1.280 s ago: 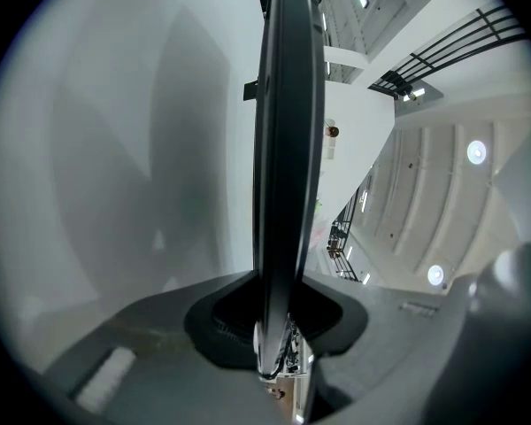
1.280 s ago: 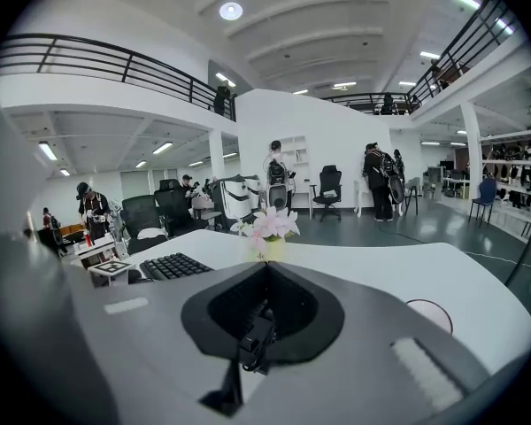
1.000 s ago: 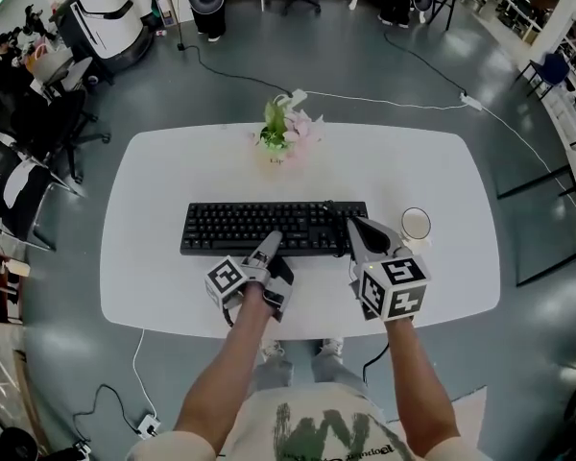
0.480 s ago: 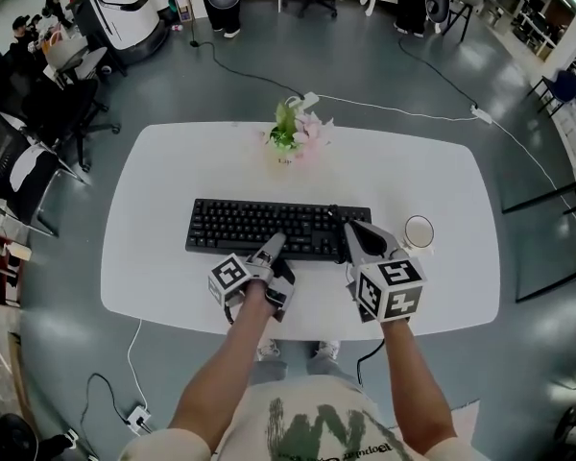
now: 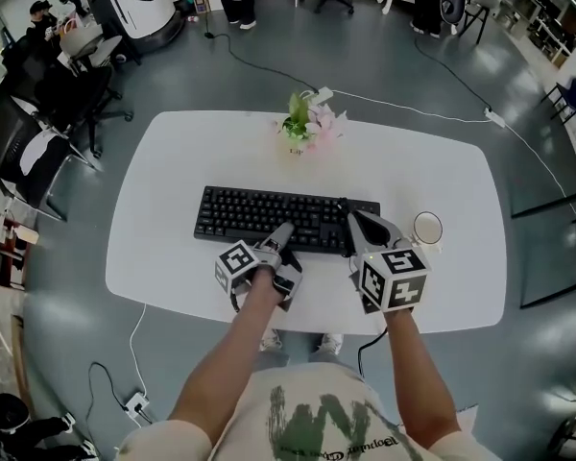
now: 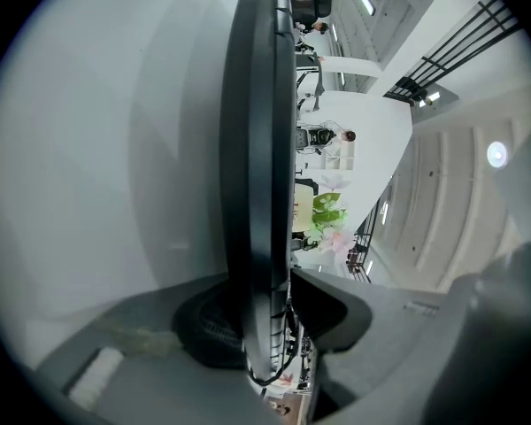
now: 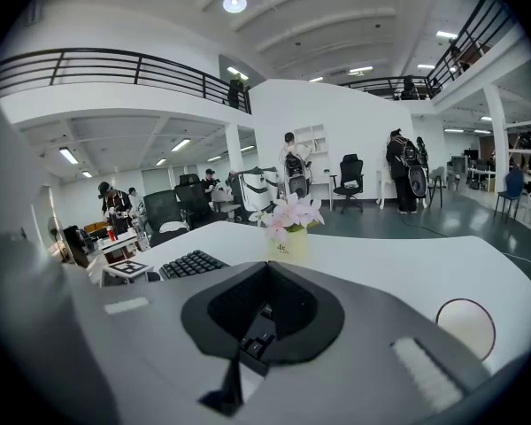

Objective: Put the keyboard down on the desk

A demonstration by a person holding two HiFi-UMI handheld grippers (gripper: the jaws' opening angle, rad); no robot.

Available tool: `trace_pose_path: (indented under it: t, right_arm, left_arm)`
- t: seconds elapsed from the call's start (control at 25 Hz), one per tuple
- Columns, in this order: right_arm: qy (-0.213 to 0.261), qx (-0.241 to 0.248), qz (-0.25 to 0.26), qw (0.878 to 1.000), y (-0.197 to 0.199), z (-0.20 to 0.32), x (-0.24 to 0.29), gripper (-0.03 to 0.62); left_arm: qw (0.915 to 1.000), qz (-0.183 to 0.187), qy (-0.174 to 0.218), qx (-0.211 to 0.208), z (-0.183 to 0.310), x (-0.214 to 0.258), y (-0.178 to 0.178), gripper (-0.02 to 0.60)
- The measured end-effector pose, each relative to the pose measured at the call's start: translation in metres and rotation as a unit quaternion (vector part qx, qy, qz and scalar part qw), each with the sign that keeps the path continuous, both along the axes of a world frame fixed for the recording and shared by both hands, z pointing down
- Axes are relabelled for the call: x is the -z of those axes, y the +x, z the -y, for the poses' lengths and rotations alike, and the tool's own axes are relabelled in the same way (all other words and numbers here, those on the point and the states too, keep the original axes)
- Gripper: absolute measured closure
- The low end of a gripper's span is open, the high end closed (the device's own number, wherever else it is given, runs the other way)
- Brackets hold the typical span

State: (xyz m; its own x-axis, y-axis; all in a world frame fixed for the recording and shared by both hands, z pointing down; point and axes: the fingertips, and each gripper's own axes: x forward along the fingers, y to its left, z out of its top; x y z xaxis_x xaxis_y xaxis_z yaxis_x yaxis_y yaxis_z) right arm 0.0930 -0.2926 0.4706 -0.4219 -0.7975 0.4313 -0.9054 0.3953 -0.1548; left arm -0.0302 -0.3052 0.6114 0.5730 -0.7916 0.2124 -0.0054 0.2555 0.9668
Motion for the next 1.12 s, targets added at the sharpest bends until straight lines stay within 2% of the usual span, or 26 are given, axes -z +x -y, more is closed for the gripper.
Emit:
trace_pose_path:
  t: [0.44,0.64,0.76,1.12]
  right_arm:
    - [-0.001,0.007,0.003,1.000,0.002,-0.003,0.001,0.594]
    - [0.000,0.010,0.005,1.000,0.003,-0.005,0.001,0.595]
    - [0.001,0.014,0.007,1.000,0.002,-0.008,0.003,0.594]
    - [-0.001,0.018,0.013,1.000,0.004,-0.012,0.000,0.594]
  left_arm:
    - [0.9994,0.029,-0.016,0.010,0.001,0.001,0.000,0.423]
    - [0.9990,0.033,-0.025,0.017,0.006,0.003,0.001,0.348]
    - [0.9983,0.029,-0.043,0.025,0.008,0.006,0.000,0.288]
    - [0.9934,0.044,-0.098,0.040,0.011,0.007,-0.003,0.221]
